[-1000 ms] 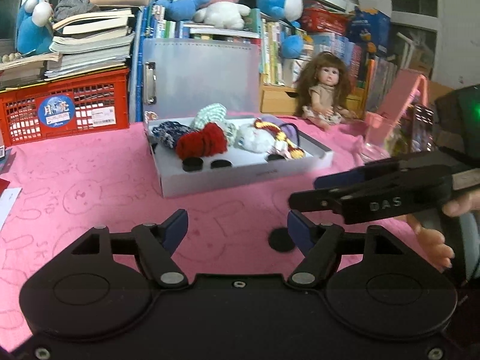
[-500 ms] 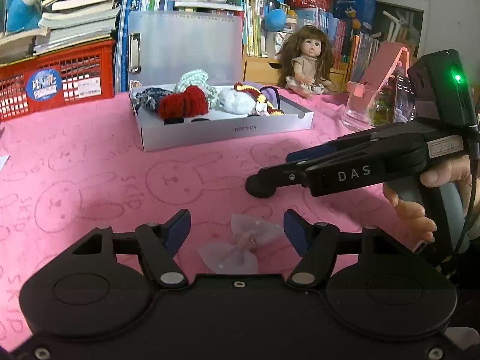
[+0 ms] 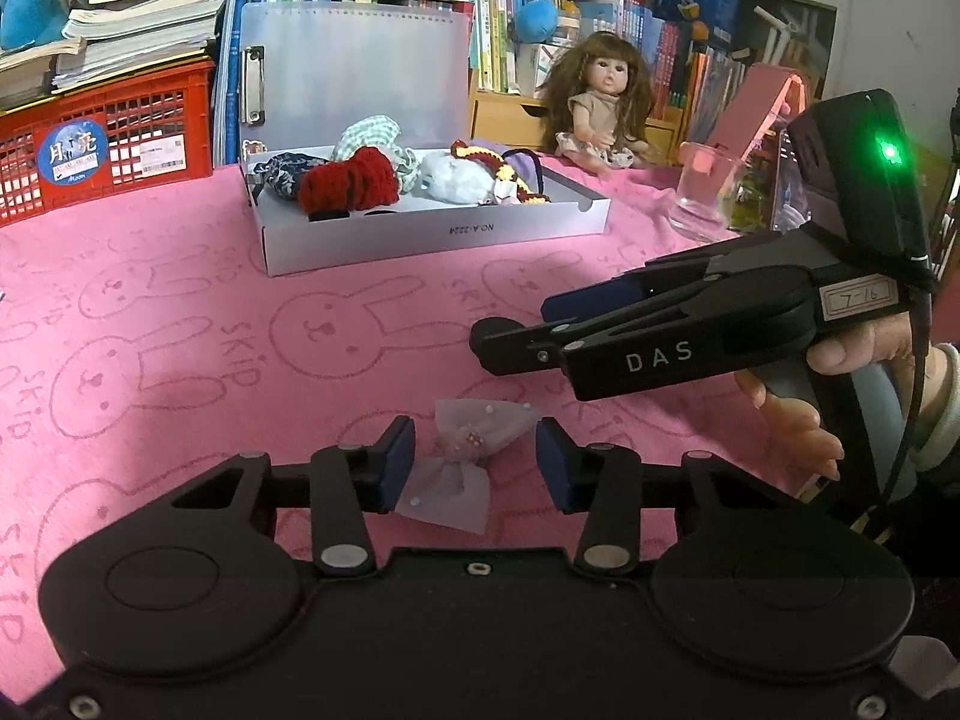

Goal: Organize objects
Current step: 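Grasp the pink translucent bow with the left gripper while the right grasps a black cap, then lift and carry the pink bow and black cap over the white box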

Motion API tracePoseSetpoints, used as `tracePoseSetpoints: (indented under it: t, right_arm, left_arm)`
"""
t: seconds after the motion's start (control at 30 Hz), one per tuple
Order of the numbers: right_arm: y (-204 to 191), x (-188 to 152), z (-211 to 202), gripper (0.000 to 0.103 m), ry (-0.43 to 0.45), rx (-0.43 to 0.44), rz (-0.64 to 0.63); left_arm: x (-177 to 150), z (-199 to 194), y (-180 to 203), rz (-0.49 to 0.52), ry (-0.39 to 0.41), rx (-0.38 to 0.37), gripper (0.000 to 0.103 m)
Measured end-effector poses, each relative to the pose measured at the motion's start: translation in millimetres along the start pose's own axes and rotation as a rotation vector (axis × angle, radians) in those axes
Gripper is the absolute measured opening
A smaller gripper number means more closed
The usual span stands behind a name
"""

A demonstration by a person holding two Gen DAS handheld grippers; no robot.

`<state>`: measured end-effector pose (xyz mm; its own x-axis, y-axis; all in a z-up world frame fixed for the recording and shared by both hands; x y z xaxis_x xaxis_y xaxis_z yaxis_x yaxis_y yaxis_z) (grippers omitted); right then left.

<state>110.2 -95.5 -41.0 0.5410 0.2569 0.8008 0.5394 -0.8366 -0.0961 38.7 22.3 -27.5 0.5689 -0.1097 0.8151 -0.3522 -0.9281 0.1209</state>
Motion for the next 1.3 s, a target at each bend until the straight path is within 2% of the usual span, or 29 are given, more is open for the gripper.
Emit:
tracePoseSetpoints:
  t: [0.43,0.67,0.9,1.07,1.3]
  right_arm:
    - [-13,-3,3,0.073,0.004,-0.026,-0.071]
    - [-15,-3,3,0.051,0.005,-0.027,-0.078]
    - [-13,-3,2,0.04,0.012,-0.036,-0.067]
    - [-9,-3,0,0.036,0.021,-0.039,-0.045]
    - [-7,-3,-2,0.036,0.028,-0.044,-0.035]
  left_arm:
    - [-3,1,-1,-0.029,-0.006,-0.001,0.033]
    - [-2,-1,-4,-0.063,0.006,0.009,0.024]
    - [-1,-1,-6,-0.078,0.013,0.022,0.021]
    - [0,-2,-6,-0.084,0.018,0.032,0.021]
    - [1,-2,-6,-0.082,0.021,0.034,0.02]
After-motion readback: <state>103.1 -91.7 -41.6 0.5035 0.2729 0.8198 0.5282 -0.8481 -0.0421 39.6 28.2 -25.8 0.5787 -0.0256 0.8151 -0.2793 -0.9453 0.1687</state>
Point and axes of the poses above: each gripper's, at about its wrist camera, not at the fingertips, and z roughly the way its jaws point, y to its right, x to its top, the point moved 5 cm from there along z, roughly the way its jaws point, and after that the axes turned 1 degree about y, right-handed, at the moved point
